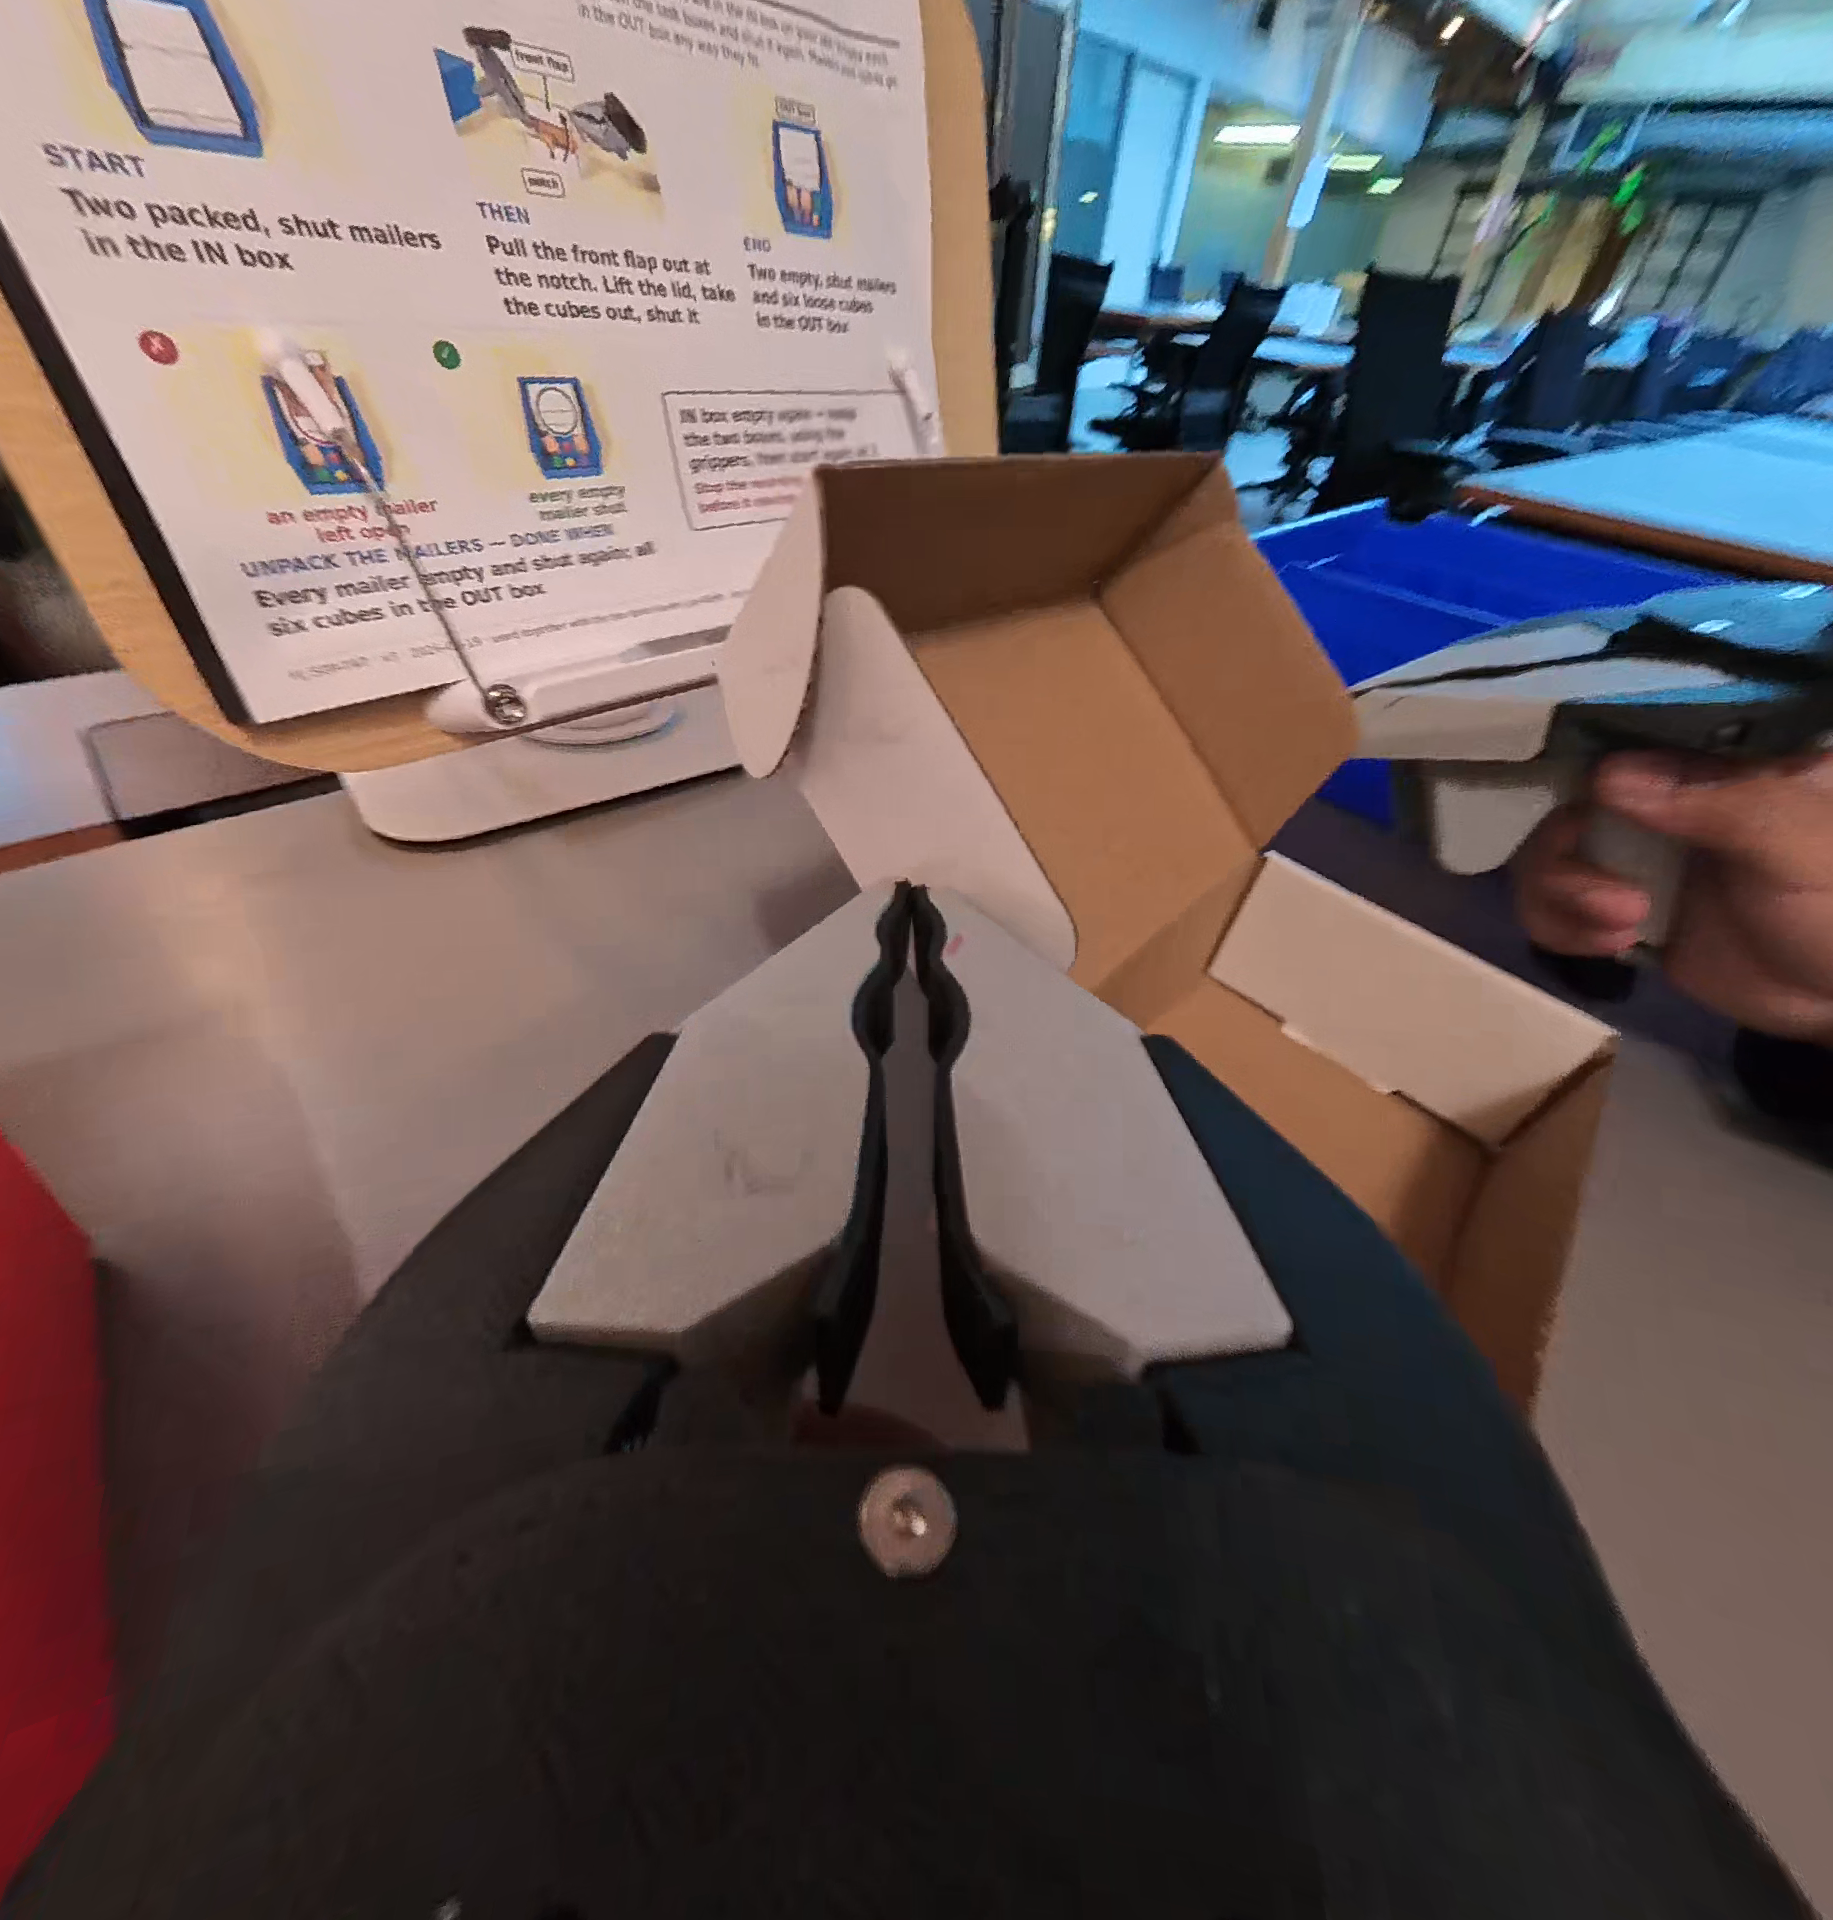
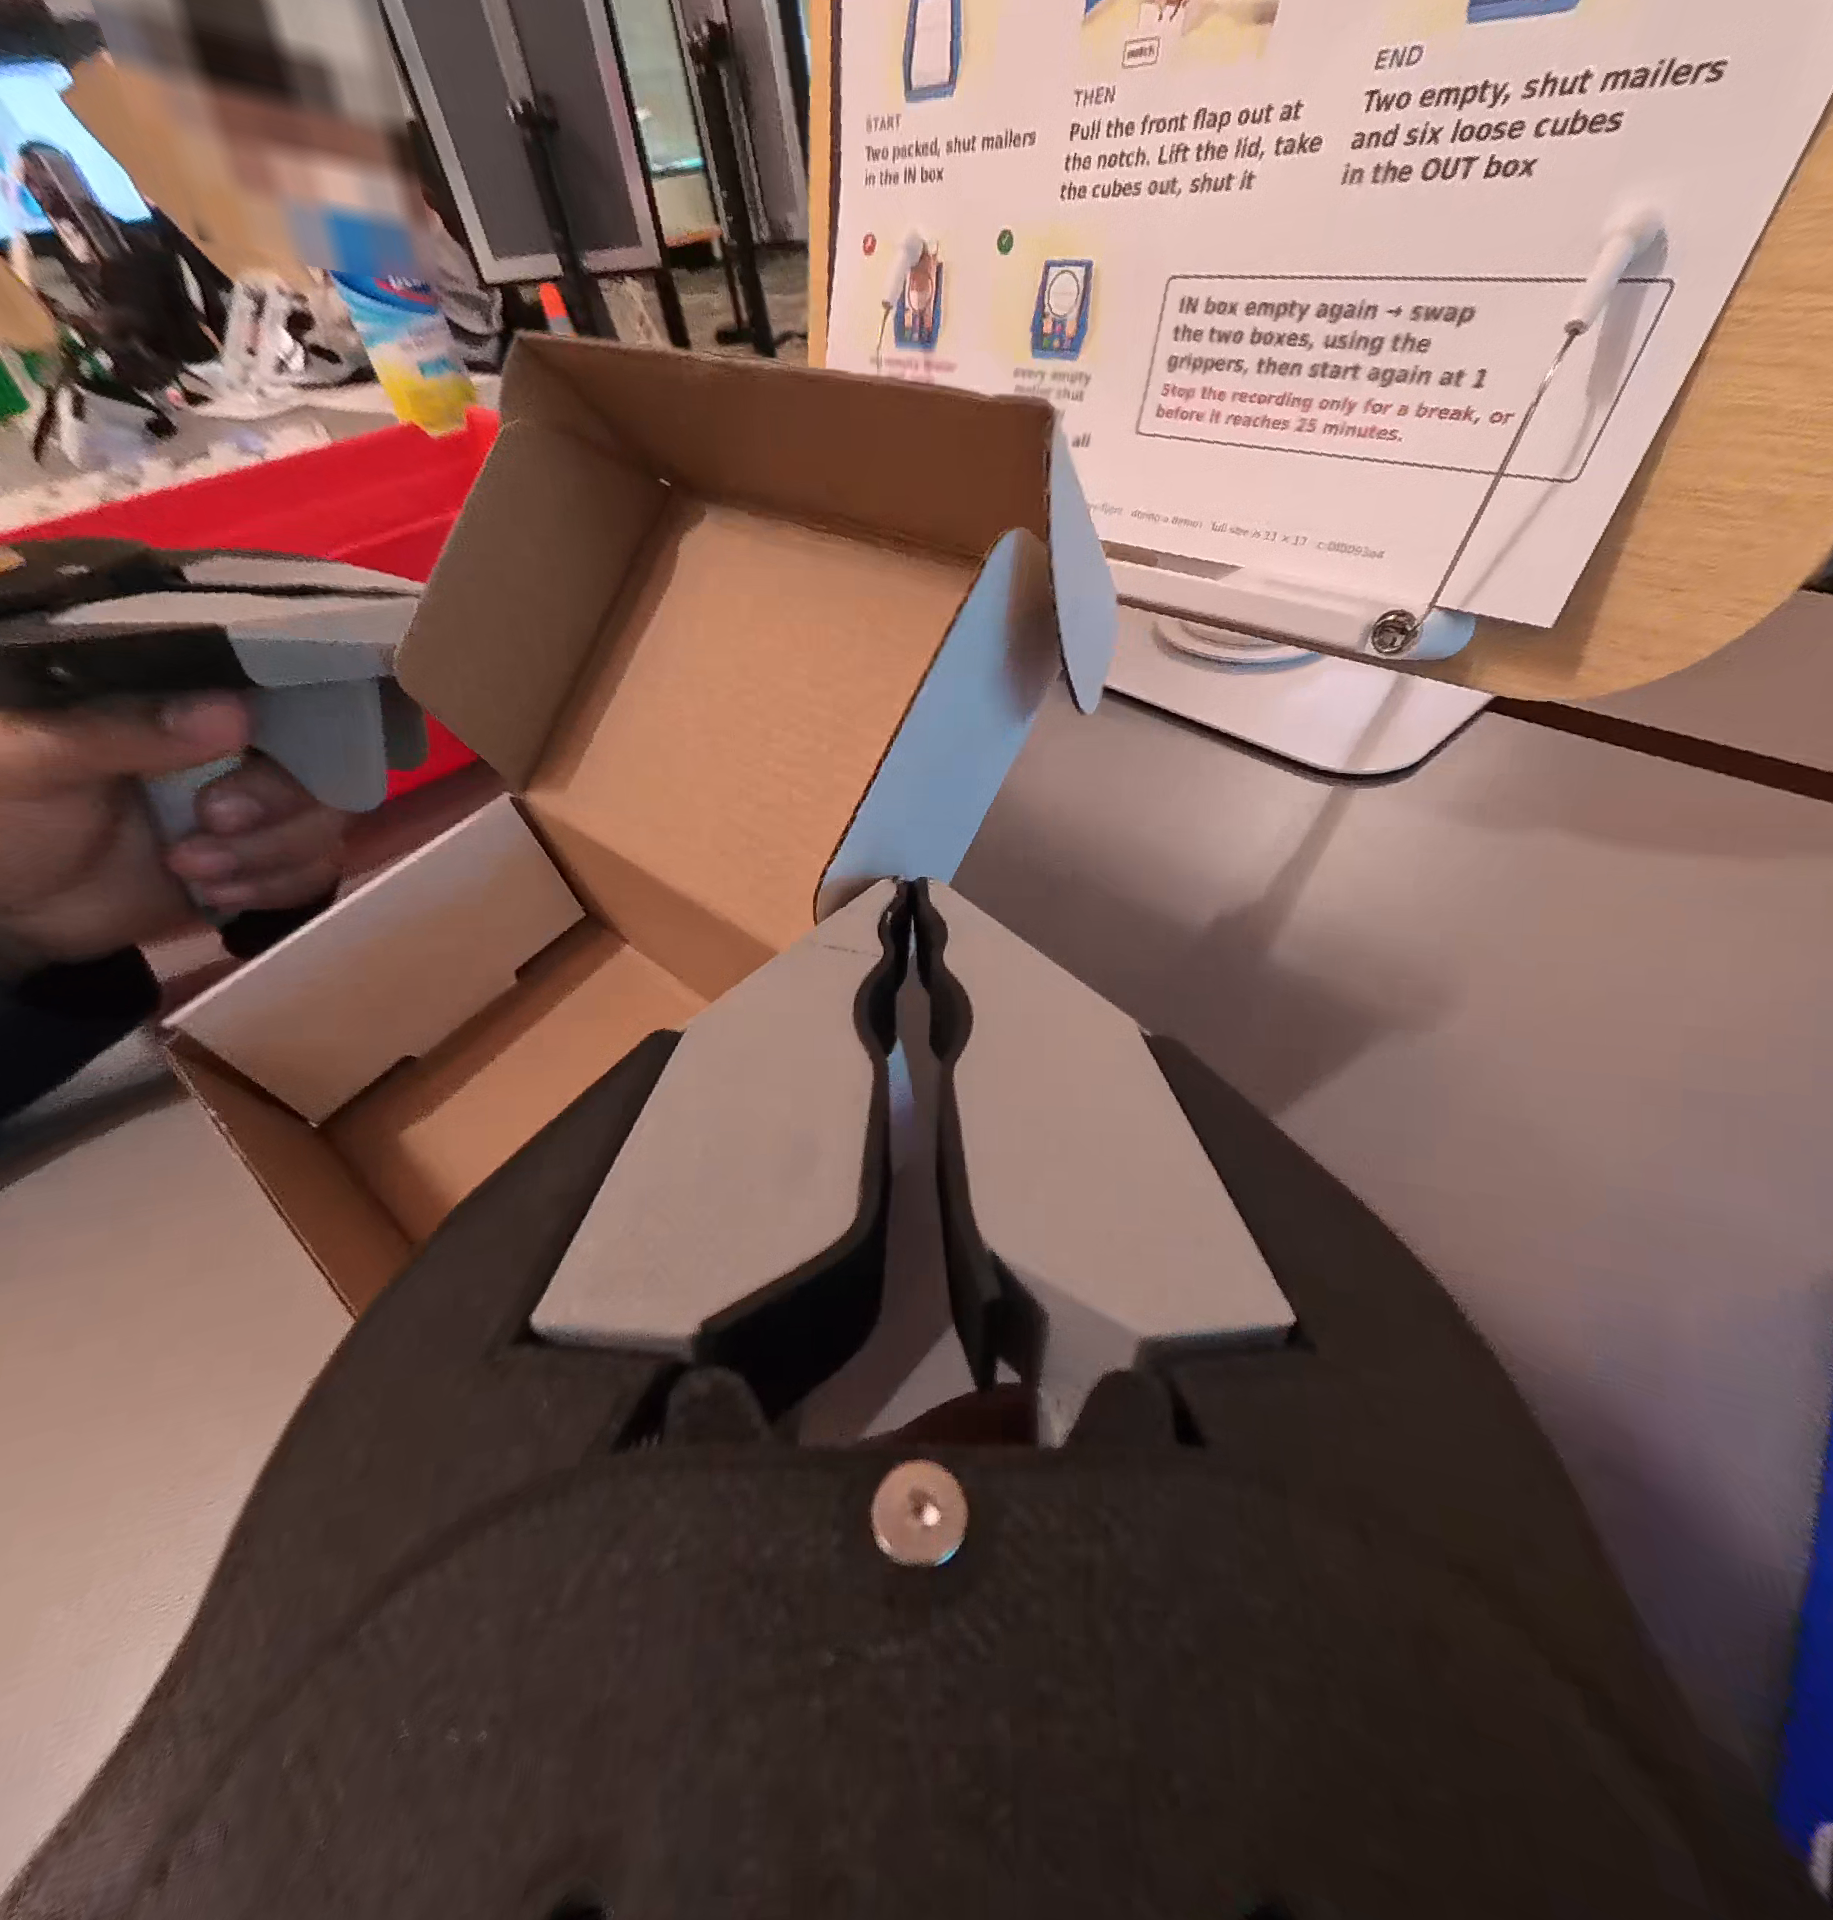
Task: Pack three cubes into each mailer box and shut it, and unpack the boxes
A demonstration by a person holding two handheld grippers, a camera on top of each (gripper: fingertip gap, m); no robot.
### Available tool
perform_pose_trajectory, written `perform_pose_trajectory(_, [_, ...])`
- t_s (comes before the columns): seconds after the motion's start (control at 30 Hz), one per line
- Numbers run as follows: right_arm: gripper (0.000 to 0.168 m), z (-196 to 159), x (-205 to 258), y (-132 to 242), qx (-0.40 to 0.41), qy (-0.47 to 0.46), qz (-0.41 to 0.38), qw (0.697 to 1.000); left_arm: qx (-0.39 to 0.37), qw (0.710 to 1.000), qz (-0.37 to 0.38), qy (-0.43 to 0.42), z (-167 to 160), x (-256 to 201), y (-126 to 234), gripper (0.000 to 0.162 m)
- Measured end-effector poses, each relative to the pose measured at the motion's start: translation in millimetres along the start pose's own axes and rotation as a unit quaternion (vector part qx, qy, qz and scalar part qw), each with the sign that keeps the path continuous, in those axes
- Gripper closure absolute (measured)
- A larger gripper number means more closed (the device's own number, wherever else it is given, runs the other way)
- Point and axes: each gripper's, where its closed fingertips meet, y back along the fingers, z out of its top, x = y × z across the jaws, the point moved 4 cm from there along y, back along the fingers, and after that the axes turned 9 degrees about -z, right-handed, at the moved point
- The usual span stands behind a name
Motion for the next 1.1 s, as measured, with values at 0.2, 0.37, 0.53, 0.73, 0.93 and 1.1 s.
perform_pose_trajectory(0.2, [0.158,4.8,-11.4,4.6,-0.008,-0.068,0.008,0.998,-0.042,0.991,-0.034,0.124,4.2,6.3,12.3,0.134])
perform_pose_trajectory(0.37, [0.147,3.2,-14.8,3.7,0.002,-0.136,0.041,0.990,-0.019,0.977,-0.061,0.203,-5.6,12.4,3.3,0.102])
perform_pose_trajectory(0.53, [0.141,3.7,-16.0,4.1,0.005,-0.180,0.063,0.982,-0.017,0.966,-0.066,0.250,-8.9,16.2,-5.3,0.092])
perform_pose_trajectory(0.73, [0.129,4.4,-13.2,1.8,0.013,-0.201,0.086,0.976,-0.033,0.960,-0.103,0.260,-4.8,7.3,-6.7,0.085])
perform_pose_trajectory(0.93, [0.124,3.0,-7.8,-3.0,0.030,-0.191,0.103,0.976,-0.034,0.958,-0.135,0.251,0.0,5.1,-10.2,0.123])
perform_pose_trajectory(1.1, [0.131,4.2,0.7,-3.1,0.030,-0.126,0.103,0.986,-0.044,0.975,-0.148,0.163,2.4,-6.4,-7.0,0.137])
